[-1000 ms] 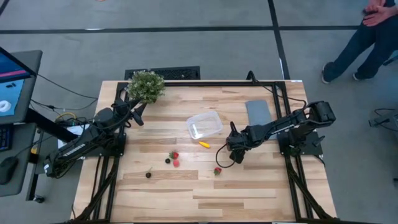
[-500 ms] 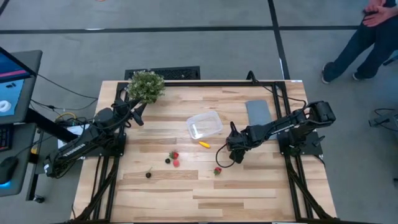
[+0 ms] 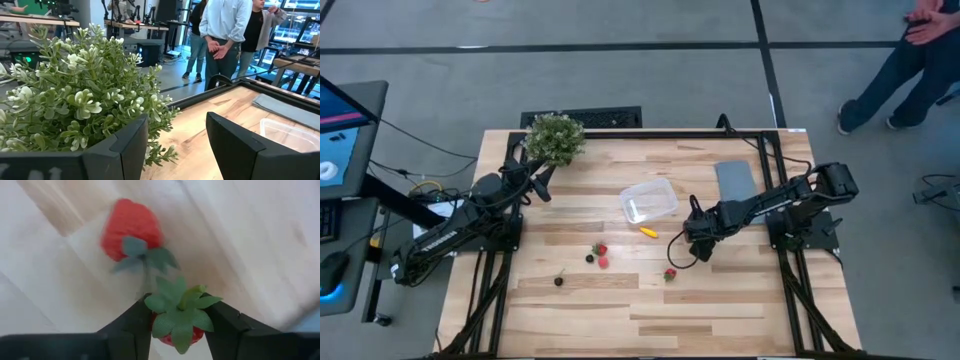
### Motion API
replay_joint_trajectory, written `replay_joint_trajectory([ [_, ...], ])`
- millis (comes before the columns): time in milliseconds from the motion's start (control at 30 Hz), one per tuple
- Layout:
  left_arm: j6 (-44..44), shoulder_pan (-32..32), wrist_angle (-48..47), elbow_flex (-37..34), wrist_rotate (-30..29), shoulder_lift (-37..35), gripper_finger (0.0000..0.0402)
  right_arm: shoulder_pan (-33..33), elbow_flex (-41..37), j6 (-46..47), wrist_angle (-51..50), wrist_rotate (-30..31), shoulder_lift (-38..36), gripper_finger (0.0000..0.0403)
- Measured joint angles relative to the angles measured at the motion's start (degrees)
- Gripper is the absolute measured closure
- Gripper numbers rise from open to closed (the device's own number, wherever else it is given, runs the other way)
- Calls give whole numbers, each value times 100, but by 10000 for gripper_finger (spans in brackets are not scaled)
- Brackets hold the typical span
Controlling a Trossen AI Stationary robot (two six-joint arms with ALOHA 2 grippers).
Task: Pick and placing Produce into tupperware
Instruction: Put the strawberry into the transparent bin
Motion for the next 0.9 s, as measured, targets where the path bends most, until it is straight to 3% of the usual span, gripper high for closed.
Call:
replay_joint_trajectory([
  [367, -3, 0, 0, 0, -4, 0, 210, -175, 1054, -261, -1256, 221, -8, 220],
  [500, -6, 2, 0, 0, -4, 0, 210, -362, 1614, -614, -1624, 465, -10, 236],
  [733, -2, 1, 0, 0, -7, 0, 210, -916, 2640, -1393, -1415, 584, -17, 240],
  [900, 0, 2, 0, -2, -4, 0, 210, -1336, 3079, -1694, -656, 539, -19, 213],
])
